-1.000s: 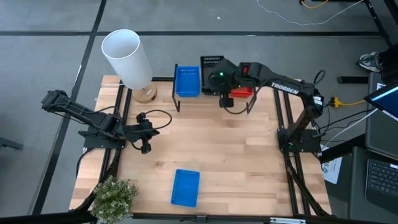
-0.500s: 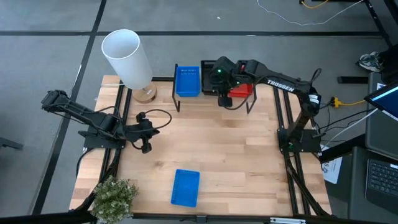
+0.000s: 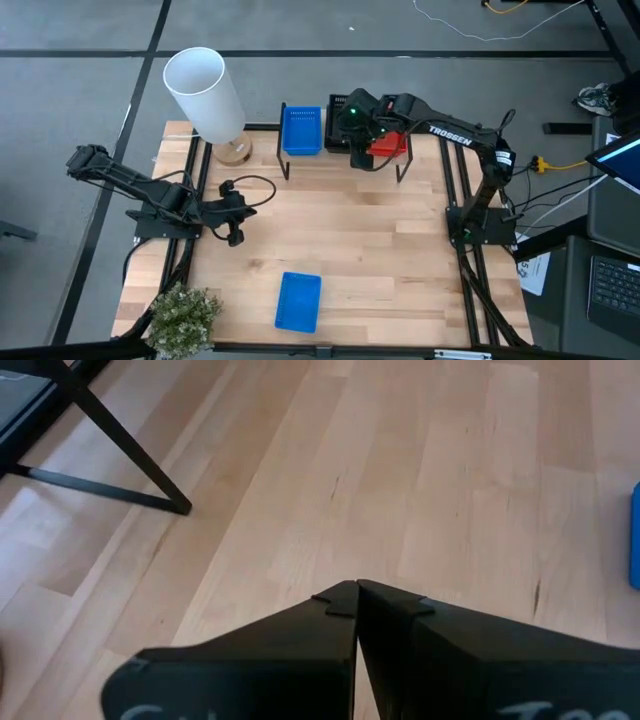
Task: Stack baskets on shelf by color
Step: Stack the black bin on top of the other black bins on the shelf, then stack the blue bin on top of the other blue bins on the shelf, then adjust the stacked black bins on the shelf
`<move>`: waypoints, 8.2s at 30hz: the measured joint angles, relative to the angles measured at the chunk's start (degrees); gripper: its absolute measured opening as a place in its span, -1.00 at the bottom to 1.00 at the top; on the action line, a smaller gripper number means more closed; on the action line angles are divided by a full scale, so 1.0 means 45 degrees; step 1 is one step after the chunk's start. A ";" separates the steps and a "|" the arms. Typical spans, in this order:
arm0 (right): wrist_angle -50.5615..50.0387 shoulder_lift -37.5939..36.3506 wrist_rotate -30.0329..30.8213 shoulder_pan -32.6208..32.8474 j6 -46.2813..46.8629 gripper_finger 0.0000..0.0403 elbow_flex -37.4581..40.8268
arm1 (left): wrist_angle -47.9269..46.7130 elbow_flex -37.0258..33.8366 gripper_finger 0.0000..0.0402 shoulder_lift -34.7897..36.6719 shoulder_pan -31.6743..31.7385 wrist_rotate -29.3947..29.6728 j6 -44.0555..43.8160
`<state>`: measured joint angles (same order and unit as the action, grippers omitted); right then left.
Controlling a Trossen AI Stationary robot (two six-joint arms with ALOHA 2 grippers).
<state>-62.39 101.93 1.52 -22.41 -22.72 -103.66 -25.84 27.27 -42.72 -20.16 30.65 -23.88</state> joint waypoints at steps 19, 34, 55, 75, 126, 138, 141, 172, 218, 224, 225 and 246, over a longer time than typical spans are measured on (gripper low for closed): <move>0.0015 0.0000 -0.0024 0.0039 0.0830 -0.59 0.0000 | 0.0004 0.0000 -1.00 0.0000 0.0000 -0.0005 -0.0024; -0.0234 -0.0029 -0.0038 0.1019 0.1829 -0.59 -0.2375 | 0.0004 0.0004 -1.00 0.0000 0.0000 -0.0006 -0.0035; 0.3447 -0.0035 0.7063 0.2379 0.2331 -0.63 0.1477 | 0.0004 0.0000 -1.00 0.0000 -0.0004 -0.0005 -0.0010; -0.5571 -0.0359 0.0713 0.8719 1.0584 -0.63 -0.1452 | 0.7847 0.1891 -1.00 -0.6725 -0.1429 -0.4094 -0.0670; -0.1187 -0.1550 0.3769 1.5494 2.1342 -0.63 0.5464 | 0.3562 0.9034 -0.66 -1.4392 -0.5152 -0.4830 -0.3566; -0.1102 -0.1549 0.3769 1.5504 2.1337 -0.63 0.5659 | 0.2722 0.9034 -0.82 -1.4519 -0.4829 -0.3069 -0.3074; -0.1103 -0.1549 0.3716 1.5513 2.1337 -0.63 0.5659 | 0.1744 0.9394 -0.96 -1.4087 -0.4480 -0.2918 -0.1679; 0.3638 -0.1554 0.6931 1.7488 2.4193 -0.63 1.0630 | -0.6597 1.5557 -1.00 -1.0836 0.8684 -0.3178 0.9780; -0.1443 -0.3351 1.2687 1.3401 1.9987 -0.63 0.8723 | -0.6636 1.4260 -1.00 -1.0875 1.0117 -0.6319 1.1016; -0.1366 -0.3351 1.2630 1.3396 1.9992 -0.63 0.8723 | -0.6531 1.4260 -0.91 -1.0875 1.0116 -0.6272 1.0883; -0.1318 -0.3351 1.2567 1.3396 1.9995 -0.63 0.8725 | -0.6529 1.4260 -0.89 -1.0875 1.0117 -0.6275 1.0890; -0.1389 -0.3351 1.1645 1.3396 1.9963 -0.63 0.8728 | -0.6838 1.5917 -0.70 -1.0850 0.9709 -0.6271 1.0662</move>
<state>-68.64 86.85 53.92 37.87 67.11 -64.38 -56.61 98.89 -91.54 23.53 2.44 24.10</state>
